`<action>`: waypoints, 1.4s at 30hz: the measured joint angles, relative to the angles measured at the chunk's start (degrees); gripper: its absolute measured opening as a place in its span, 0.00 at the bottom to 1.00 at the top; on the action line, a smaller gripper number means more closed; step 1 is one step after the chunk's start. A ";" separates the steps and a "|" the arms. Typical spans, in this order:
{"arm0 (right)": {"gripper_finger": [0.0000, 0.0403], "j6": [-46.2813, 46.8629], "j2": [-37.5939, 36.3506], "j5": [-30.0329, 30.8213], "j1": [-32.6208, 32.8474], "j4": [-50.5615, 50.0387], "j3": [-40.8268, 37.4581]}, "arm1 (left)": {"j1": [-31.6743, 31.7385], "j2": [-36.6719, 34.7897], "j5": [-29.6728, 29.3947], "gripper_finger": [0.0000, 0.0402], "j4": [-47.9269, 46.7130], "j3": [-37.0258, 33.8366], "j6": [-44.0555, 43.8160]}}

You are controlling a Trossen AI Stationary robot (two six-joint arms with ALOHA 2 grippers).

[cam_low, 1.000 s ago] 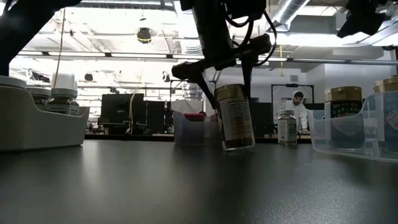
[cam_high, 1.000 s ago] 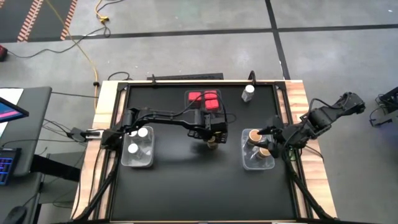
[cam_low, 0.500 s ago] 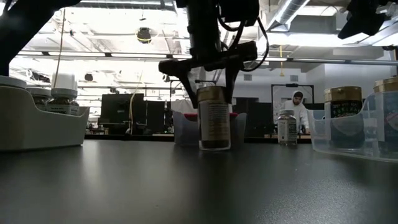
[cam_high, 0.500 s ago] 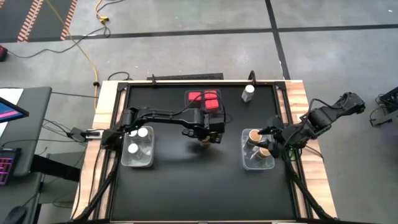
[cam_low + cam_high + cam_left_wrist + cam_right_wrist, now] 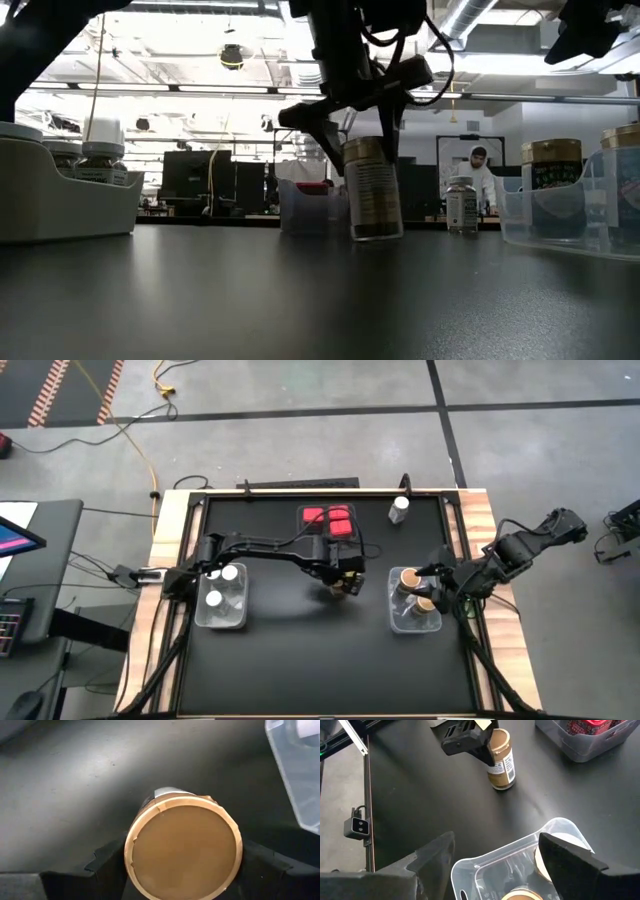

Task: Sort spices by type
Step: Put the gold seasoning bottle into the transparent bin

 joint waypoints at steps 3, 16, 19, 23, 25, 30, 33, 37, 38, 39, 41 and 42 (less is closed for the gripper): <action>0.78 -0.01 0.00 -0.01 0.00 0.00 0.00 | 0.11 0.00 0.02 0.72 -0.51 0.00 0.35; 0.78 -1.05 0.00 0.45 0.00 0.04 0.00 | 0.24 -0.11 -0.22 0.72 -13.65 0.09 -4.09; 0.78 -1.05 0.00 0.45 0.00 0.07 0.00 | 0.24 -0.11 -0.68 0.72 -13.36 0.09 -3.50; 0.78 -1.05 0.00 0.45 0.00 0.07 0.00 | 0.23 -0.11 -1.38 0.72 -13.29 0.09 -4.00; 0.78 -1.05 0.00 0.45 0.00 0.07 0.00 | 0.34 -0.11 -1.40 0.72 -13.29 0.09 -4.02; 0.78 -1.03 0.00 0.45 0.00 0.09 0.00 | 0.48 -0.11 -1.50 0.72 -13.31 0.09 -4.36; 0.78 -1.05 0.00 0.45 -0.02 0.10 0.00 | 0.48 -0.10 -1.57 0.75 -13.35 0.09 -4.22; 0.78 -1.03 0.00 0.45 -0.02 0.09 0.00 | 0.50 -0.02 -0.75 0.82 -13.40 0.04 -3.46; 0.78 -1.03 0.00 0.45 -0.01 0.11 0.00 | 0.50 -0.02 -0.73 0.85 -13.40 0.04 -3.45; 0.78 -1.04 0.00 0.45 0.00 0.11 0.00 | 0.50 -0.02 -0.73 0.87 -13.34 0.02 -3.44; 0.78 -1.03 0.00 0.45 -0.01 0.11 0.00 | 0.50 -0.02 -1.00 0.91 -13.18 -0.13 -3.47; 0.78 -1.03 0.00 0.45 -0.01 0.11 0.00 | 0.50 -0.02 -1.21 0.93 -13.18 -0.13 -3.90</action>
